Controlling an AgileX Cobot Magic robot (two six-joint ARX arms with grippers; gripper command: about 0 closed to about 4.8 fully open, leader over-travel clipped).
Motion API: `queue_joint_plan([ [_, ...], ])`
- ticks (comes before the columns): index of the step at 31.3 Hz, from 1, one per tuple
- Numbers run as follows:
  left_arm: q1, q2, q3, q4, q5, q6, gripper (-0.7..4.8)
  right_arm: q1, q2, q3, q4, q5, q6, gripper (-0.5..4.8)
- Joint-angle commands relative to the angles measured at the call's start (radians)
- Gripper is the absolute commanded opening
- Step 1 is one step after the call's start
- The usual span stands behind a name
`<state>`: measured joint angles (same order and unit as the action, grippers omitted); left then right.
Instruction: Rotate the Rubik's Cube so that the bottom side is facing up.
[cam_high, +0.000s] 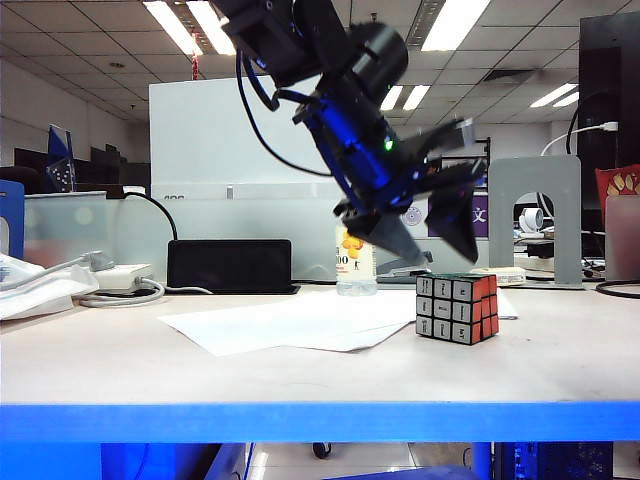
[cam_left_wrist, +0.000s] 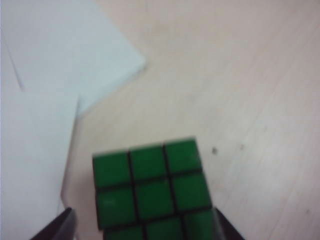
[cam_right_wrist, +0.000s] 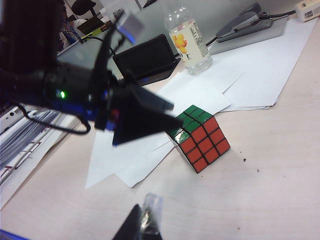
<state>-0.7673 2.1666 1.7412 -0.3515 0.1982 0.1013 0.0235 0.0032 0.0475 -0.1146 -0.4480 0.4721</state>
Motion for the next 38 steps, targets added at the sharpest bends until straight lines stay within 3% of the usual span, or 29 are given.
queue_joint_plan([
  [1,-0.002,-0.003,0.01,-0.026,-0.016,0.01,3.51,0.001,-0.002,0.004,0.038,-0.003,0.026,-0.01],
  [12,-0.002,0.01,0.01,0.023,-0.019,0.032,3.51,0.002,-0.002,0.004,0.04,-0.007,0.027,-0.01],
  [23,-0.009,0.032,0.01,0.077,-0.011,-0.01,3.5,0.002,-0.002,0.004,0.04,-0.025,0.027,-0.01],
  [28,-0.017,0.075,0.01,0.056,0.012,-0.063,3.5,0.002,-0.002,0.004,0.04,-0.025,0.027,-0.01],
  [33,-0.036,0.095,0.01,-0.008,0.005,-0.037,3.51,0.002,-0.002,0.004,0.039,-0.026,0.027,-0.01],
  [38,-0.038,0.094,0.016,0.013,-0.019,-0.027,3.5,0.002,-0.002,0.004,0.036,-0.026,0.027,-0.01],
])
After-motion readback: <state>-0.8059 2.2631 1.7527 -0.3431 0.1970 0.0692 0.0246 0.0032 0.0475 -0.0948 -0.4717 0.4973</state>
